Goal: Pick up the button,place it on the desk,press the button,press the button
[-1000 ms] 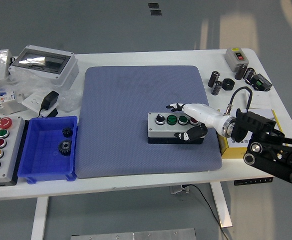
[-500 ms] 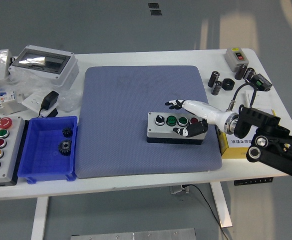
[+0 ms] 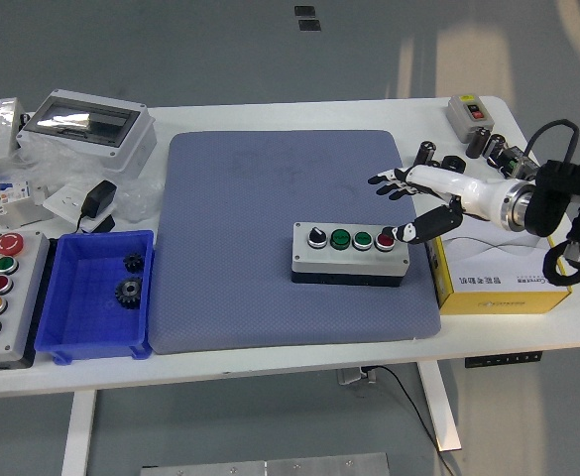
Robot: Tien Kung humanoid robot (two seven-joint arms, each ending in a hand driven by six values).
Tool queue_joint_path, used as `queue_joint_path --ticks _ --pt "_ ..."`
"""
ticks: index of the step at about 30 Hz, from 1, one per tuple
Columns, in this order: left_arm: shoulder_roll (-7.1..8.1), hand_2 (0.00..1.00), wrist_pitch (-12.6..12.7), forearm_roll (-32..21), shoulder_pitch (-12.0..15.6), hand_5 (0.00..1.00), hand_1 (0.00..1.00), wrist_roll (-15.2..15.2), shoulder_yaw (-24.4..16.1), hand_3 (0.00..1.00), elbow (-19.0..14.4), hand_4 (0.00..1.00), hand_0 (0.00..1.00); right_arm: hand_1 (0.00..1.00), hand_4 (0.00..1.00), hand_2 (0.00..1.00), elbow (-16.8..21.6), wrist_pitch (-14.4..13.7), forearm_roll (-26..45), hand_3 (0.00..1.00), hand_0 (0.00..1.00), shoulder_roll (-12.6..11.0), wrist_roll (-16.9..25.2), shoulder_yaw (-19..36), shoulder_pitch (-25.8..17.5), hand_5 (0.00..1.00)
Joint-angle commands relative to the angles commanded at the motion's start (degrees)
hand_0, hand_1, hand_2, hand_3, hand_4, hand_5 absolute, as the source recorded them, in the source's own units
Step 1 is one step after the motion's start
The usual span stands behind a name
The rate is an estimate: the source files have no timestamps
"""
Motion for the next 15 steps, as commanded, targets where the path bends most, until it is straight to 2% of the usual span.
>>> queue_joint_path --ticks 1,5,6,7,12,13,15 --pt "0.04 0.557 0.0 0.0 0.0 0.138 0.63 0.0 0.0 0.6 0.0 0.572 0.648 0.737 0.606 0.764 0.1 1.7 1.5 0.929 0.703 0.0 -1.2 0.0 0.8 0.12" --pt "0.19 0.557 -0.1 -0.1 0.0 0.138 0.63 0.1 0.1 0.6 0.0 0.572 0.648 0.737 0.606 0.764 -0.1 7.2 6.1 0.929 0.703 1.0 -4.0 -1.8 4.0 0.12" --pt "0.2 0.557 -0.1 -0.1 -0.1 0.138 0.63 0.1 0.1 0.6 0.0 0.572 0.648 0.737 0.606 0.764 -0.2 7.8 6.2 0.929 0.703 1.3 -4.4 -2.3 4.4 0.12" --pt "0.21 0.557 -0.1 -0.1 -0.1 0.135 0.629 0.1 0.1 0.601 0.0 0.57 0.648 0.273 0.336 0.438 -0.5 8.3 6.4 0.83 0.121 1.5 -4.9 -3.0 5.0 0.141" --pt "0.3 0.557 -0.2 -0.1 -0.2 0.135 0.629 0.2 0.1 0.601 0.0 0.57 0.648 0.273 0.336 0.438 -2.0 9.2 6.1 0.83 0.121 2.7 -7.0 -6.0 6.9 0.141" --pt "0.32 0.556 -0.2 -0.1 -0.2 0.124 0.627 0.2 0.1 0.601 0.0 0.563 0.648 0.116 0.239 0.259 -2.2 9.2 6.0 0.792 0.002 2.9 -7.2 -6.3 7.1 0.142" --pt "0.38 0.556 -0.2 0.0 -0.1 0.124 0.627 0.2 0.1 0.601 -0.1 0.563 0.648 0.116 0.239 0.259 -2.7 9.2 5.9 0.792 0.002 3.3 -7.4 -6.7 7.4 0.142"
